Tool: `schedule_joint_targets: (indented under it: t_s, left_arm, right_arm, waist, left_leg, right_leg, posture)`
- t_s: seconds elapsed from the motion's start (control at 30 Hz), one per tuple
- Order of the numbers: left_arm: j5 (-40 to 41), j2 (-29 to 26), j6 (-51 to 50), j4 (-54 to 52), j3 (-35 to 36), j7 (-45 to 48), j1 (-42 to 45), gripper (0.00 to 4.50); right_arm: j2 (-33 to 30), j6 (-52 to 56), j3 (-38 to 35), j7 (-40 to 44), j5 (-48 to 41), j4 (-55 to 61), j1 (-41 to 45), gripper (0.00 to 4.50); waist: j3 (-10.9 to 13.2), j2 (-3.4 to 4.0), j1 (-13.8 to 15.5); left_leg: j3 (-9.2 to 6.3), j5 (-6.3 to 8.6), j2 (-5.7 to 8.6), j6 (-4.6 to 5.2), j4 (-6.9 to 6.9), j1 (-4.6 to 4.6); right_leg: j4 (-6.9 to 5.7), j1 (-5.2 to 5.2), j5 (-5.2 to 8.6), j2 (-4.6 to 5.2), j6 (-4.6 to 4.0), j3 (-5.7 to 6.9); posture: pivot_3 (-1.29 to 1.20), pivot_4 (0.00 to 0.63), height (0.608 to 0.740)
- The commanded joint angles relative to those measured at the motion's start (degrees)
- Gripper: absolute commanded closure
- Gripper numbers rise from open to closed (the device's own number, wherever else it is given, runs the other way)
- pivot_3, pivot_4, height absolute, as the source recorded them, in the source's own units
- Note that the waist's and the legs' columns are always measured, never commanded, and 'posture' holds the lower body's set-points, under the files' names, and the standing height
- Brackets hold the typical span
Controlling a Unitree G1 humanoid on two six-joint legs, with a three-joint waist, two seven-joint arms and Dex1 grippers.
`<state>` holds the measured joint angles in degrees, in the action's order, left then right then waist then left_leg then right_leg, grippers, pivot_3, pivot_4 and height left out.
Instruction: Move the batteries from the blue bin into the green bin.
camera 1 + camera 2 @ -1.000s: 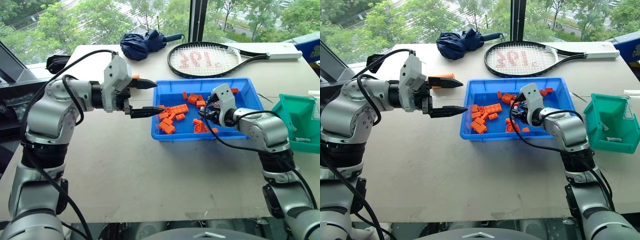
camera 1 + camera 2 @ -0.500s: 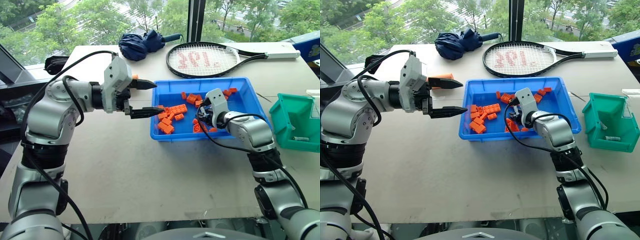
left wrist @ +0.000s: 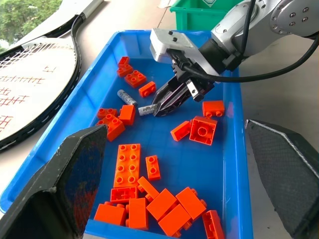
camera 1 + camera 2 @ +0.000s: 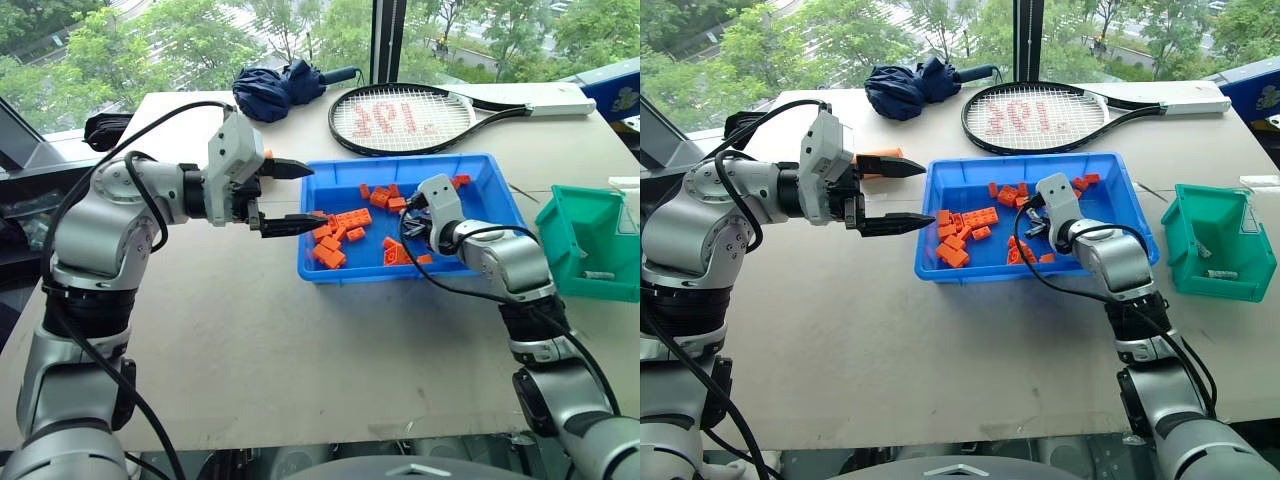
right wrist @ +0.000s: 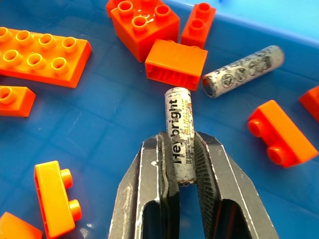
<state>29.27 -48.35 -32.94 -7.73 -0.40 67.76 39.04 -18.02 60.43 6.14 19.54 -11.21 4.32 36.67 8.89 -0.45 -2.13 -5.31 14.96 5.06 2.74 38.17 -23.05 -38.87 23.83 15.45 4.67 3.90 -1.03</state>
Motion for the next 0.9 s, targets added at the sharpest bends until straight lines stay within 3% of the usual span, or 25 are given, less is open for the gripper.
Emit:
schedule_joint_targets:
  t_s: [0.03,0.23,0.43,0.57,0.83,0.9]
  left_arm:
    - [0.3,-0.3,0.6,-1.4,1.1,0.1,0.4,0.00]
    - [3.8,3.6,-1.6,-3.3,0.3,0.0,2.6,0.00]
    - [8.5,10.7,-5.1,-5.2,-0.7,-1.5,5.9,0.00]
    - [9.3,15.3,-5.8,-4.8,-1.7,-3.0,8.2,0.00]
    - [7.3,18.1,-2.5,0.2,-3.7,-1.5,12.5,0.00]
    - [7.0,18.5,-1.9,0.9,-3.9,-1.3,13.0,0.00]
  right_arm:
    - [-3.0,5.4,-6.2,1.5,-3.9,12.3,0.1,4.49]
    - [-13.6,13.8,-18.3,1.7,-5.7,24.3,-2.7,4.49]
    - [-25.5,16.1,-30.1,3.4,-5.5,25.5,-10.4,4.49]
    - [-28.6,14.6,-35.0,4.3,-5.3,23.9,-16.3,4.49]
    - [-30.4,11.0,-37.9,5.0,-4.8,19.0,-23.1,4.49]
    - [-31.5,9.1,-37.6,5.1,-3.8,18.2,-24.7,3.49]
  waist:
    - [0.0,0.00,0.0]
    - [0.0,0.00,0.5]
    - [0.0,-0.01,1.6]
    - [0.0,-0.02,1.5]
    - [0.0,0.01,1.4]
    - [0.0,0.00,1.5]
  left_leg:
    - [0.00,0.00,0.00,0.00,0.00,-0.01]
    - [-0.02,0.00,0.00,0.01,0.03,-0.03]
    - [0.01,0.01,0.08,0.02,0.11,-0.09]
    - [0.04,0.00,0.06,0.02,0.11,-0.05]
    - [0.19,0.00,0.01,0.02,0.09,0.05]
    - [0.17,0.00,0.01,0.02,0.10,0.05]
  right_leg:
    - [0.01,0.00,0.00,0.00,0.00,0.00]
    - [0.03,-0.01,0.00,0.01,0.00,0.03]
    - [0.04,-0.03,0.00,0.11,0.01,0.04]
    - [0.00,-0.08,0.00,0.10,0.01,0.01]
    - [-0.04,-0.10,0.00,0.03,0.01,-0.15]
    - [-0.02,-0.14,0.00,0.03,0.01,-0.12]
  posture:
    - [0.00,0.150,0.740]
    - [0.00,0.150,0.740]
    - [0.00,0.150,0.740]
    - [0.00,0.150,0.740]
    - [0.00,0.150,0.740]
    - [0.00,0.150,0.740]
